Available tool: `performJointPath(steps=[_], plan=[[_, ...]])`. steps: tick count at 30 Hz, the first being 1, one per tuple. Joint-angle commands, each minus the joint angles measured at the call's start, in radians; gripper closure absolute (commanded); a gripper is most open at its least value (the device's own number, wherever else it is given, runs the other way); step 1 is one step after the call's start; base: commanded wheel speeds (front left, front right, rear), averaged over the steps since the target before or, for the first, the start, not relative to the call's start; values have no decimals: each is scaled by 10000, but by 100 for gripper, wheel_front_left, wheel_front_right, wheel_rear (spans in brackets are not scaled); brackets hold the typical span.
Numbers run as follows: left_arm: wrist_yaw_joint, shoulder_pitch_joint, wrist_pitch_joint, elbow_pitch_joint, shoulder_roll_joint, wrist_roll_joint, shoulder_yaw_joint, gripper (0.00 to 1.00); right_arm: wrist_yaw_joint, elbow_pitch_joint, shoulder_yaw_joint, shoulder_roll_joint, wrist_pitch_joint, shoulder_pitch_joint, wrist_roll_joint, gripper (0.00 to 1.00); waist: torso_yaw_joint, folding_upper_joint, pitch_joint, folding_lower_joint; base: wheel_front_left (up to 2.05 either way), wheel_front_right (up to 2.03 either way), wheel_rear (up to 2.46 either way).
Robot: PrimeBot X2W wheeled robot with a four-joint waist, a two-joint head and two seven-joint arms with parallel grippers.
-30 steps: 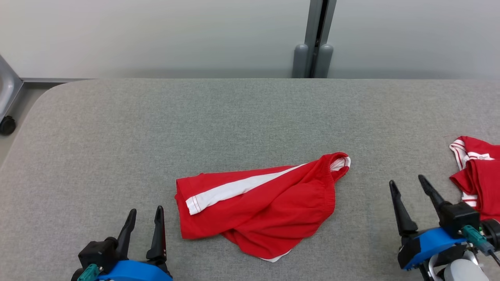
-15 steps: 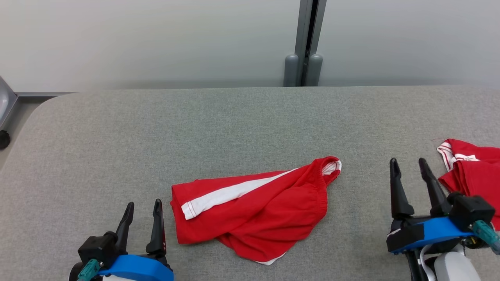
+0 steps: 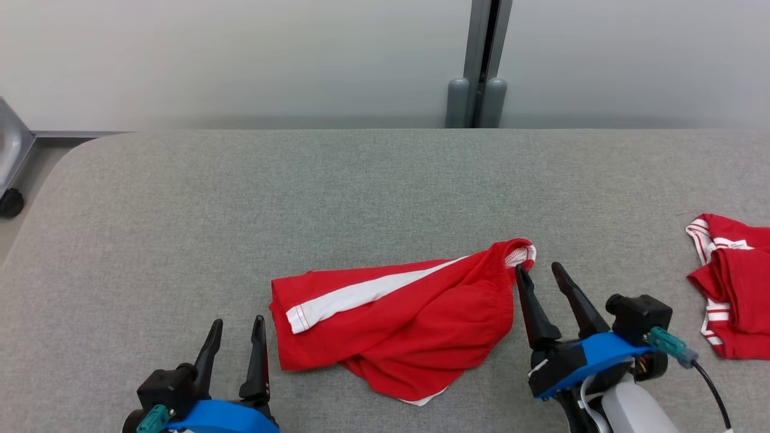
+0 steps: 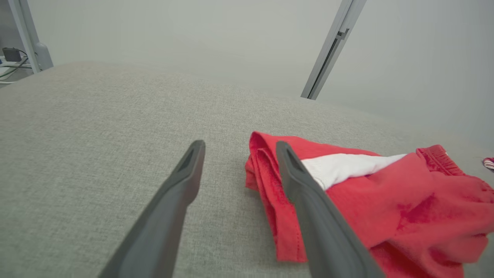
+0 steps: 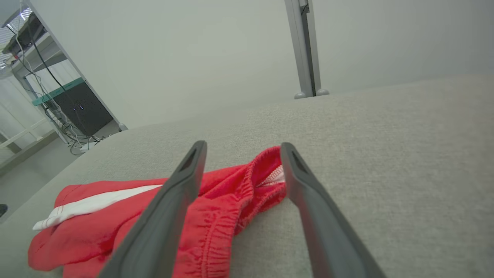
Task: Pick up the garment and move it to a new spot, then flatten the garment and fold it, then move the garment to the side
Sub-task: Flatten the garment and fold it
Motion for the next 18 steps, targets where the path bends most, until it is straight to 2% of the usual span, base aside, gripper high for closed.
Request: performJointPath(steps=[1, 11, 18], plan=[[16, -127, -22, 18, 55, -65, -109, 0, 0, 405, 271, -39, -30, -430, 462, 0, 165, 0, 143, 1, 0, 0, 0], [16, -236, -21, 86, 236, -324, -359, 0, 0, 2918, 813, -33, -30, -1965, 1361, 0, 598, 0, 491, 1, 0, 0, 0], [16, -371, -22, 59, 305, -455, -455, 0, 0, 3957, 757, -30, -30, -2582, 1568, 0, 763, 0, 663, 1, 0, 0, 0]])
